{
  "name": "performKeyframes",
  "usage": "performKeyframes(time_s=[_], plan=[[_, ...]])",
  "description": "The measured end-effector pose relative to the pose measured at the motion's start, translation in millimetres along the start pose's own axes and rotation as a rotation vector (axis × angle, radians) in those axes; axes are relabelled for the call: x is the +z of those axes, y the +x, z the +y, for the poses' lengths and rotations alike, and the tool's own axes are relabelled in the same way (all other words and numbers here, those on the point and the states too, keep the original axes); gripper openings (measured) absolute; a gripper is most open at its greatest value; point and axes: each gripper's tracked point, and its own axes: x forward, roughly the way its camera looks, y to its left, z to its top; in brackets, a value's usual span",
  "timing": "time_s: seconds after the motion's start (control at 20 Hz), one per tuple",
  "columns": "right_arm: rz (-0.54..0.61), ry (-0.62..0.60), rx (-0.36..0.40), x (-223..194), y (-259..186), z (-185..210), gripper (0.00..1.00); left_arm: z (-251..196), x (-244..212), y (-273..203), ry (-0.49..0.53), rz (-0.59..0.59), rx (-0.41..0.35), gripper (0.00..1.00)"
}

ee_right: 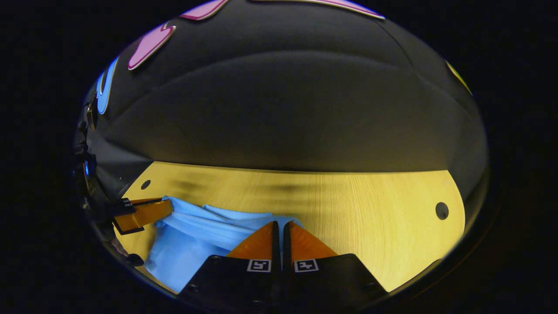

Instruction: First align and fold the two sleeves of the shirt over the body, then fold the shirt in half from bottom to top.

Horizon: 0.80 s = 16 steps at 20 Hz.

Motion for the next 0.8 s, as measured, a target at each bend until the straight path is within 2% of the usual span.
performKeyframes(time_s=[0.1, 0.15, 0.2, 0.3, 0.35, 0.5, 0.8], plan=[[0.02, -0.035, -0.025, -9.8, 7.6, -6.1, 0.05, 2.1, -3.7, 3.9, 0.01, -0.001, 0.024, 0.15], [0.031, -0.052, -0.026, -14.4, 6.7, -6.6, 0.12, 4.8, -2.9, 3.3, 0.026, 0.0, 0.048, 0.27], [0.035, -0.062, -0.027, -17.5, 1.5, -5.2, 0.19, 5.3, -2.3, -0.4, 0.033, 0.0, 0.05, 0.45], [-0.014, -0.078, -0.044, -6.4, -13.8, -8.3, 0.41, 0.2, 6.6, -14.9, 0.031, -0.022, 0.049, 0.82], [-0.041, -0.092, -0.052, -3.6, -20.0, -9.6, 0.4, -1.7, 13.5, -25.4, 0.036, -0.041, 0.06, 1.0], [-0.075, -0.119, -0.047, 4.9, -49.7, -8.2, 0.95, -9.9, 33.0, -63.0, 0.069, -0.108, 0.064, 0.98], [-0.187, -0.107, -0.123, 28.0, -153.9, -7.1, 0.97, -32.2, 48.4, -168.2, 0.053, -0.228, 0.036, 0.97]])
